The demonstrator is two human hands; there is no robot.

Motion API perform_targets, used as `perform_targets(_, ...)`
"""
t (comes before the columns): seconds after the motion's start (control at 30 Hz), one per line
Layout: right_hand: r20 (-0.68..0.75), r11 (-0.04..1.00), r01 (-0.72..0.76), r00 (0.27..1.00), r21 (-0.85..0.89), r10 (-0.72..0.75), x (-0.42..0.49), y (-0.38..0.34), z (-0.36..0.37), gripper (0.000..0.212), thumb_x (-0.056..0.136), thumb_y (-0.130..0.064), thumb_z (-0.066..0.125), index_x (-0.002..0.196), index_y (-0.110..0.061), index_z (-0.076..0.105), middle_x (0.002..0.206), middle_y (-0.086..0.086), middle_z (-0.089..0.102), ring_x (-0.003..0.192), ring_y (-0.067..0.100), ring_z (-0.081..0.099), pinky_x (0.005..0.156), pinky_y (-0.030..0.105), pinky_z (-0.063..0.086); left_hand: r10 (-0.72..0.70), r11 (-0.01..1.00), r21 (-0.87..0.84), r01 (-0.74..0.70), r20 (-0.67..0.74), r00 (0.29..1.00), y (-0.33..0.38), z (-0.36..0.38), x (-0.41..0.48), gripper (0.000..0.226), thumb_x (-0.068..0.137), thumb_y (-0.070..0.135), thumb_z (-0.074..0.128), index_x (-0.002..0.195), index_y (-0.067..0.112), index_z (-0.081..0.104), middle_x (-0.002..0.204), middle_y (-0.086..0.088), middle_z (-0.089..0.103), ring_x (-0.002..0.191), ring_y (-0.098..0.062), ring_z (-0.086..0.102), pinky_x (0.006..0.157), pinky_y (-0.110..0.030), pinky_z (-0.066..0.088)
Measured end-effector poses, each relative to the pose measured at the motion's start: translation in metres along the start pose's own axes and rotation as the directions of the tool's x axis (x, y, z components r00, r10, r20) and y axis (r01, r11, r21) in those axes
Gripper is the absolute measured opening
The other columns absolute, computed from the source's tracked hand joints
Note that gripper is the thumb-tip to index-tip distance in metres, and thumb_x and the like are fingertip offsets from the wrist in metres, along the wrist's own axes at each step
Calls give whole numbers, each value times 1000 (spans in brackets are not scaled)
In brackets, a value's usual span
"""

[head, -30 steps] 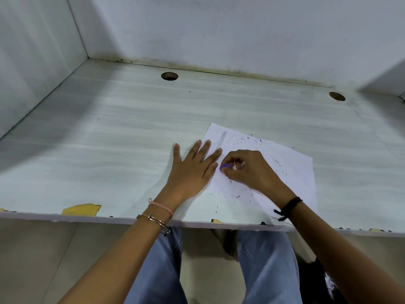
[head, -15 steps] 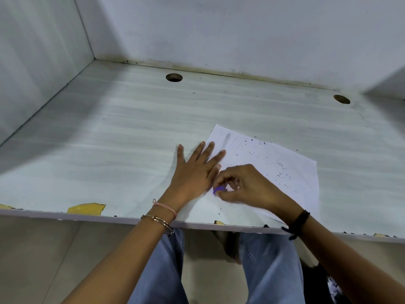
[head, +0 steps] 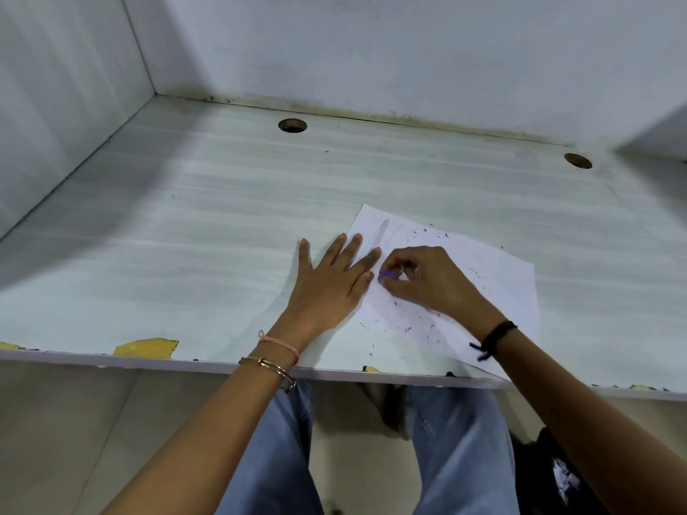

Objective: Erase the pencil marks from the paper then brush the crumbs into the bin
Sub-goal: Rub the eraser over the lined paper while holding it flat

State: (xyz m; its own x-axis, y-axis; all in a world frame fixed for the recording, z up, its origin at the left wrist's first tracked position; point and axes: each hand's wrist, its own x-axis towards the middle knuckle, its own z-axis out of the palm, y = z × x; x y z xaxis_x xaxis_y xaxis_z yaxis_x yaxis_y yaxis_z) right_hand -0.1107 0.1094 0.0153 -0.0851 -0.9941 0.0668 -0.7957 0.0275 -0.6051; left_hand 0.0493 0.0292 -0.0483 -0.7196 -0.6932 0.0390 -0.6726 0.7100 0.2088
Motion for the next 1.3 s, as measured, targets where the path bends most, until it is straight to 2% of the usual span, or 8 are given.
perform_targets(0.17,275,997,74,958,38,-82,-23,-12,7,9,75,-13,73,81,-20,73,72,-8,68,58,3,49,59,10,37,9,999,46,-8,-21,1000,0,3,0,50,104,44,11,152,42,-1,163,7,-7,149,-14,-10,112,-65,-8)
perform_targets(0.3,3,999,26,1000,-19,-26,2,8,-1,7,77,-15,72,81,-21,71,74,-9,66,60,3,48,60,15,38,1,1000,8,-1,9,1000,0,0,0,49,104,44,9,152,44,-3,162,9,-10,149,-12,-13,113,-63,-11)
perform_targets(0.5,270,994,80,958,67,-96,-23,-7,5,10,75,-12,74,81,-20,73,73,-9,67,59,4,48,60,11,36,3,999,40,-3,-5,1000,1,1,1,50,104,45,10,152,42,-2,163,8,-8,149,-14,-11,112,-64,-9)
perform_targets(0.67,-23,1000,25,999,14,-25,6,7,1,4,79,-15,72,79,-18,70,72,-11,64,60,3,47,59,14,35,-2,1000,26,2,-4,1000,-1,1,1,50,104,44,9,152,44,-3,162,9,-10,149,-12,-12,113,-63,-9)
perform_targets(0.83,232,998,56,971,39,-64,-13,-4,5,8,75,-16,75,81,-22,74,72,-9,68,58,3,48,57,11,36,1,999,43,-2,1,1000,1,1,1,50,104,44,10,152,43,-3,163,8,-9,149,-13,-12,112,-64,-8)
perform_targets(0.97,-12,1000,28,1000,12,-28,10,5,1,3,78,-13,73,80,-15,71,70,-12,63,62,-6,52,57,9,35,-4,1000,17,4,2,1000,0,1,1,49,104,44,8,151,44,-4,163,9,-9,149,-12,-11,112,-63,-10)
perform_targets(1.17,249,999,37,968,31,-44,-9,-7,4,5,76,-16,75,79,-20,74,69,-13,68,55,0,50,55,10,36,-1,1000,21,1,11,1000,2,0,1,50,104,43,10,152,43,-1,163,8,-9,149,-13,-12,112,-65,-9)
perform_targets(1.3,24,999,47,999,21,-48,9,-1,0,5,77,-12,74,79,-15,71,70,-14,63,62,-7,53,58,7,36,-2,999,36,2,-1,1000,0,1,1,50,104,43,8,152,43,-3,163,8,-8,149,-13,-10,113,-64,-8)
